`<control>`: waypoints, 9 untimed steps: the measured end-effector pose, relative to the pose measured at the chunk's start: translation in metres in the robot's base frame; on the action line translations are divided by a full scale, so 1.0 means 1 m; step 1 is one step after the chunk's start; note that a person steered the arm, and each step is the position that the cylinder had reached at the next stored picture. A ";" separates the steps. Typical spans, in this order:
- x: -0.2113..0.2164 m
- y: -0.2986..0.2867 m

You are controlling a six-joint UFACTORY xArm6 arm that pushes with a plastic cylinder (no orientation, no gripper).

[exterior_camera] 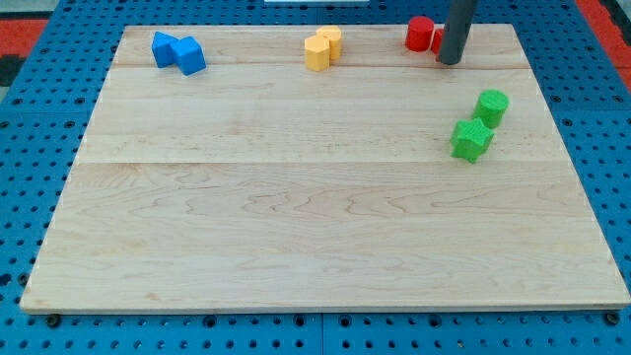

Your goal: Place the green blocks to the right center of the board

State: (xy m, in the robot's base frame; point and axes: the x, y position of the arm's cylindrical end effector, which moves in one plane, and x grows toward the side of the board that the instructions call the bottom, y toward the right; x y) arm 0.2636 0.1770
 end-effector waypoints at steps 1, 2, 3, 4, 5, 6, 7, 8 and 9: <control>0.033 0.004; 0.028 0.015; 0.027 0.077; 0.082 0.045; 0.128 0.007; 0.086 0.053; 0.070 0.014; 0.140 -0.093; 0.196 -0.092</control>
State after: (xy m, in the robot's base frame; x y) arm 0.4595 0.0846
